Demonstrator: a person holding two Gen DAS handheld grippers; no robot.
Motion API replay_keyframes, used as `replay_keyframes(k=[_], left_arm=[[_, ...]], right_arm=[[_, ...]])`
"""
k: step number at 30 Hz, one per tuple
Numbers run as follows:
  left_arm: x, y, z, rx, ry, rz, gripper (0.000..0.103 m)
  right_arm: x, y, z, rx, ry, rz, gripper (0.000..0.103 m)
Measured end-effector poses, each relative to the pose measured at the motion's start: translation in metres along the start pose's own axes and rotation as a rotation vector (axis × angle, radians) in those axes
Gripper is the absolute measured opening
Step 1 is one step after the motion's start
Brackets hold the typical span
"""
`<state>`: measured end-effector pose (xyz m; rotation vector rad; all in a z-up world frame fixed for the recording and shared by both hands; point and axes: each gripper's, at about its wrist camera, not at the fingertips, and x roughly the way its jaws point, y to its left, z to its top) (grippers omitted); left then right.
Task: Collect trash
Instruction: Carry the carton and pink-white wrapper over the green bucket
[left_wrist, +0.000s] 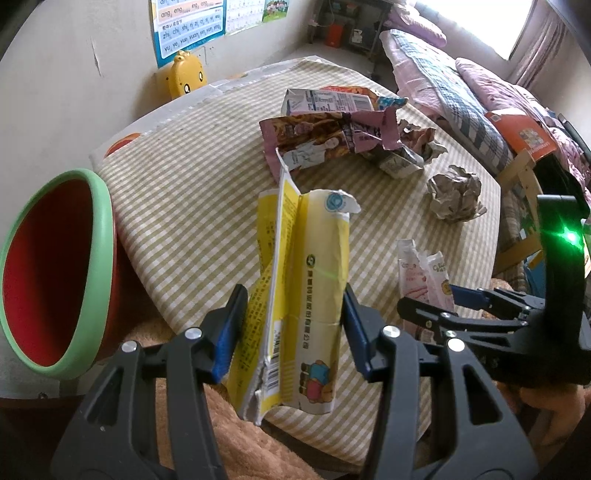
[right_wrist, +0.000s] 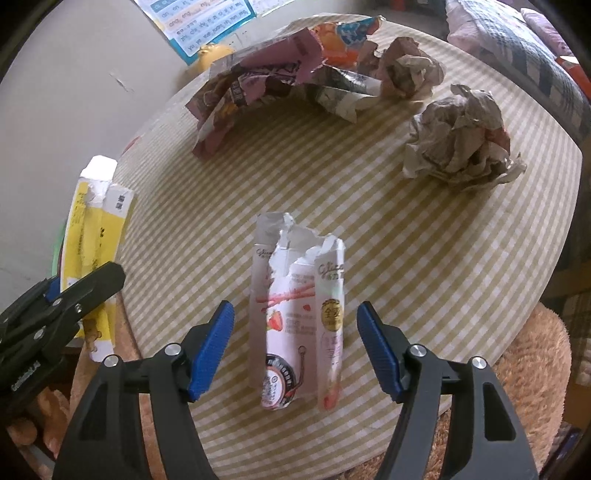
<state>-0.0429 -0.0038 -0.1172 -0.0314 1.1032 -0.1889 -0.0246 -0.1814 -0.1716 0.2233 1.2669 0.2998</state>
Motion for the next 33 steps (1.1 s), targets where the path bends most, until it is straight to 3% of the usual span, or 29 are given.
replay_keyframes(k=[6,25,33], left_arm=[[0.002,0.006,-0.001,-0.014,-0.001,-0.003,0.048],[-0.016,0.029,0.007,-0.070,-0.065,0.021,0.048],[-0.035,0.057,0.014,-0.130,-0.134,0.067,0.048]], right_arm=[[-0.005,0.010,-0.003,-0.029,-0.015,0.015,0.041],[-0.057,0.059,0.014,-0.086,-0.156,0.105,0.041],[-0.071,0.080,0.022,-0.135,-0.197,0.128,0.042]])
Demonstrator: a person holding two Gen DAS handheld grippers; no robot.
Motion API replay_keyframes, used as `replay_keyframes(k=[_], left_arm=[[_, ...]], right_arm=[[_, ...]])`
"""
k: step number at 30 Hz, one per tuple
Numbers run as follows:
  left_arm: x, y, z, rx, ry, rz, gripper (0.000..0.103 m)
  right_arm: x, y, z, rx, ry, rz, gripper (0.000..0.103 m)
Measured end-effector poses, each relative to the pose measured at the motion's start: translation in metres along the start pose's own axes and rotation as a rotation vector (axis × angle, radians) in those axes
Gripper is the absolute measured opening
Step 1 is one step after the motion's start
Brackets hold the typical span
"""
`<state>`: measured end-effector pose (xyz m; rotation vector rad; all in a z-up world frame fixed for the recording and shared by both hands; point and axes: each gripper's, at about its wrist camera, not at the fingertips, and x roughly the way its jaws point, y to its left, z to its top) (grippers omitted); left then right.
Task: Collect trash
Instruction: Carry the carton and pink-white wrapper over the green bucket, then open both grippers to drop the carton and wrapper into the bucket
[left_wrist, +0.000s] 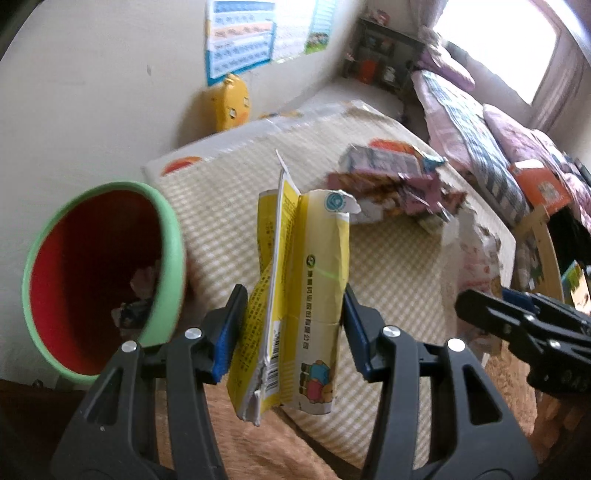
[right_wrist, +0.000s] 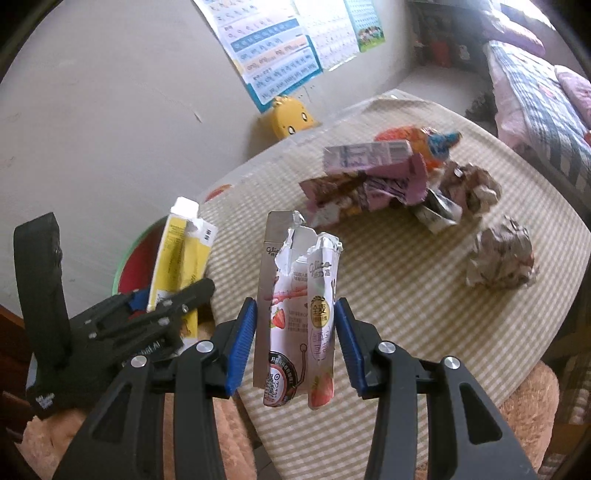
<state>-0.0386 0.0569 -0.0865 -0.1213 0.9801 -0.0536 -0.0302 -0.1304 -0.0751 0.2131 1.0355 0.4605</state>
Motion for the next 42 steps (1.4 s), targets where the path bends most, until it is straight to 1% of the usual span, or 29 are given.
replay_keyframes(k=[4,9,15,23,27,30,35,42], left_arm=[[-0.008,0.025,0.004,-0.048,-0.030,0.038,0.048],[-0.012,0.054,0.003,-0.103,-0.043,0.078,0.048],[-0.022,0.091,0.001,-0.160,-0.064,0.129,0.048],[-0.033,0.143,-0.003,-0.230,-0.071,0.214,0.048],[-0.036,0.164,-0.007,-0.259,-0.063,0.251,0.048],[-0.038,0.177,-0.010,-0.279,-0.058,0.273,0.049],[-0.035,0.189,-0.012,-0.300,-0.049,0.295,0.049],[-0.028,0.194,-0.011,-0.316,-0.037,0.308,0.050]], right_arm=[[0.004,0.011,0.003,-0.017,0.008,0.009,0.042],[0.013,0.026,0.007,-0.046,0.019,0.018,0.042],[0.028,0.051,0.017,-0.087,0.039,0.051,0.042],[0.058,0.092,0.030,-0.140,0.076,0.116,0.042],[0.072,0.117,0.041,-0.157,0.083,0.167,0.042],[0.083,0.137,0.049,-0.173,0.088,0.206,0.042],[0.098,0.164,0.060,-0.201,0.095,0.239,0.043],[0.110,0.178,0.066,-0.213,0.110,0.248,0.044]])
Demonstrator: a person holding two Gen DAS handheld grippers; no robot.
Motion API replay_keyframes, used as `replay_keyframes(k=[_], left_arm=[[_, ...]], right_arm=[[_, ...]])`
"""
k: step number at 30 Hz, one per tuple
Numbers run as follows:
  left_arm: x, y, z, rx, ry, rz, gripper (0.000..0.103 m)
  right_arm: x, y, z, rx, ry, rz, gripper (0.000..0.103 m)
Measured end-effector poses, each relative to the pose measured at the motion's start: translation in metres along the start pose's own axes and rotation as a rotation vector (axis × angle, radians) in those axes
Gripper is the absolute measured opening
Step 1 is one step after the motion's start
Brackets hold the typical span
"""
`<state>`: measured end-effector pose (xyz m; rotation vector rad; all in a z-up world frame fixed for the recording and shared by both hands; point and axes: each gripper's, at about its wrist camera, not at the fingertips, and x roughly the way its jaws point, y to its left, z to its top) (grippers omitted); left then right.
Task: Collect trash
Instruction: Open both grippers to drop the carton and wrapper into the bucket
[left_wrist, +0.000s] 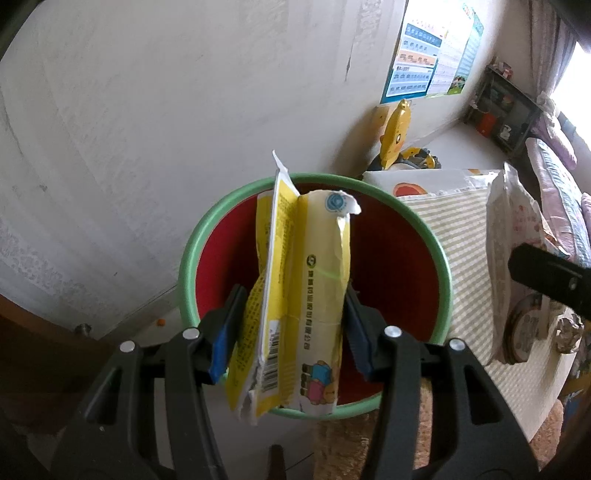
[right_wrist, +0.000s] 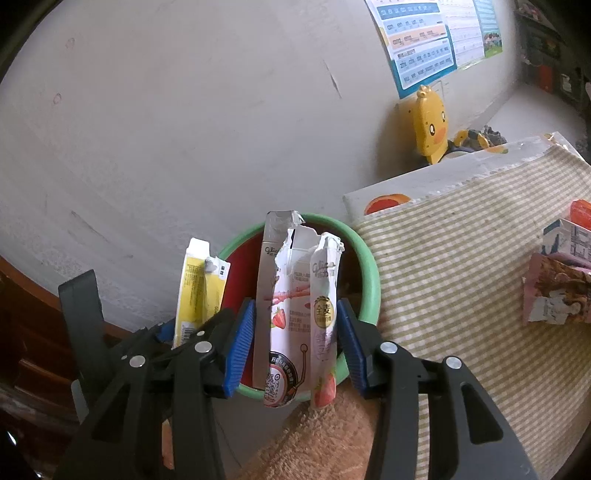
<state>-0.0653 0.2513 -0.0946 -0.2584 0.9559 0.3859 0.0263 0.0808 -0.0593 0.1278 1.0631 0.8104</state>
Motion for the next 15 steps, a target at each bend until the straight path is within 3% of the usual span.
replay_keyframes(k=[6,15], left_arm=[[0.000,0.002,0.000,-0.014,-0.007,0.011,0.071],[-0.006,-0.002,-0.002,-0.007,-0.007,0.020,0.072]], right_arm=[[0.003,0.007,0.004,-0.005,-0.003,0.029,0.054],[-0.010,0.012,0.002,-0.023,-0.031,0.024,0.059]])
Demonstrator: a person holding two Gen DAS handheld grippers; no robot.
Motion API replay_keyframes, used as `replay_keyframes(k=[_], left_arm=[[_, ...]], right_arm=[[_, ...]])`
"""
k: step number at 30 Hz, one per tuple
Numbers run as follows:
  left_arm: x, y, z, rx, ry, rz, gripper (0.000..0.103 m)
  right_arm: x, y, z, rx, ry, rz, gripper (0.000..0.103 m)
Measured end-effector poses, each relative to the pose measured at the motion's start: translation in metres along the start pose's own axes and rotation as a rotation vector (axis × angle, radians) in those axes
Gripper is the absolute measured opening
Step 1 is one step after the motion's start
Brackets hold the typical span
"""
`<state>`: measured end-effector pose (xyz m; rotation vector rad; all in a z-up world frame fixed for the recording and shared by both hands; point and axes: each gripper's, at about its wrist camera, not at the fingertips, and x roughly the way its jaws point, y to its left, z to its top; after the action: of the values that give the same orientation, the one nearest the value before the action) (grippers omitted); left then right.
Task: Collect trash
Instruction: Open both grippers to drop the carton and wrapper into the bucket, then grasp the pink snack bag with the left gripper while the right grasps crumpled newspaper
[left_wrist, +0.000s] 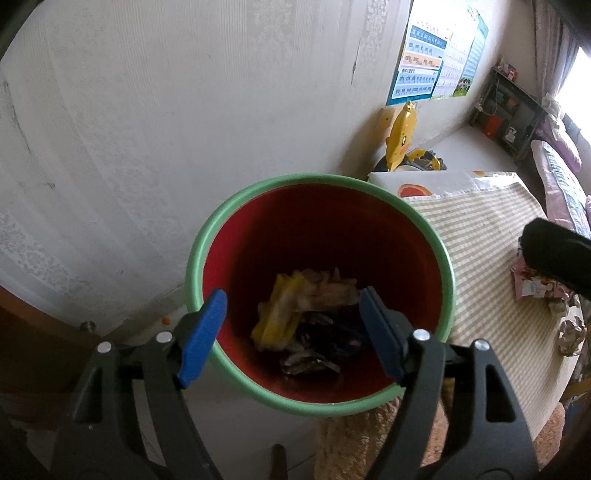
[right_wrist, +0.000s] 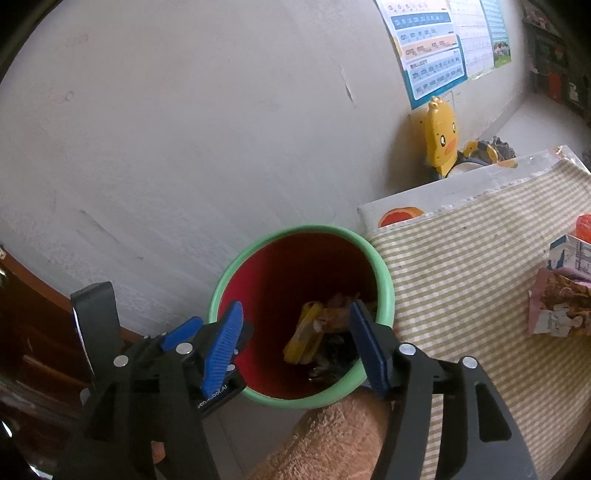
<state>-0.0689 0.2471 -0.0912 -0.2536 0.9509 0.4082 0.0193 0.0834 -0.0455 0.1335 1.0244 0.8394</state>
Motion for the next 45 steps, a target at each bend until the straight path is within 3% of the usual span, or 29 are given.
replay_keyframes(k=[4,7,12,15,19,22,26,33,40,45], left_arm=[[0.000,-0.010,0.002,0.020,0.002,-0.013,0.072],[-0.003,-0.021,-0.003,0.045,-0.001,-0.026,0.072],[-0.002,-0.042,-0.007,0.094,0.013,-0.039,0.072],[-0.004,-0.056,-0.009,0.125,0.014,-0.047,0.072],[-0.009,-0.082,-0.015,0.183,0.013,-0.069,0.072],[-0.014,-0.108,-0.019,0.231,0.021,-0.112,0.072],[-0.027,-0.153,-0.027,0.342,0.005,-0.167,0.072],[-0.045,-0.232,-0.038,0.559,-0.069,-0.243,0.079],[-0.009,-0.324,-0.034,0.833,-0.074,-0.244,0.080],[0.022,-0.380,-0.037,1.010,-0.071,-0.178,0.080]], right_arm=[[-0.011,-0.011,-0.003,0.011,-0.010,-0.010,0.061],[-0.026,-0.032,-0.015,0.008,-0.025,-0.072,0.066],[-0.063,-0.111,-0.046,0.122,-0.066,-0.259,0.066],[-0.095,-0.170,-0.067,0.228,-0.112,-0.443,0.066],[-0.144,-0.250,-0.094,0.441,-0.191,-0.614,0.071],[-0.154,-0.289,-0.107,0.532,-0.177,-0.654,0.072],[-0.152,-0.299,-0.106,0.439,-0.159,-0.724,0.073],[-0.169,-0.317,-0.118,0.488,-0.202,-0.698,0.079],[-0.195,-0.321,-0.150,0.607,-0.228,-0.592,0.080],[-0.213,-0.321,-0.167,0.641,-0.238,-0.527,0.080]])
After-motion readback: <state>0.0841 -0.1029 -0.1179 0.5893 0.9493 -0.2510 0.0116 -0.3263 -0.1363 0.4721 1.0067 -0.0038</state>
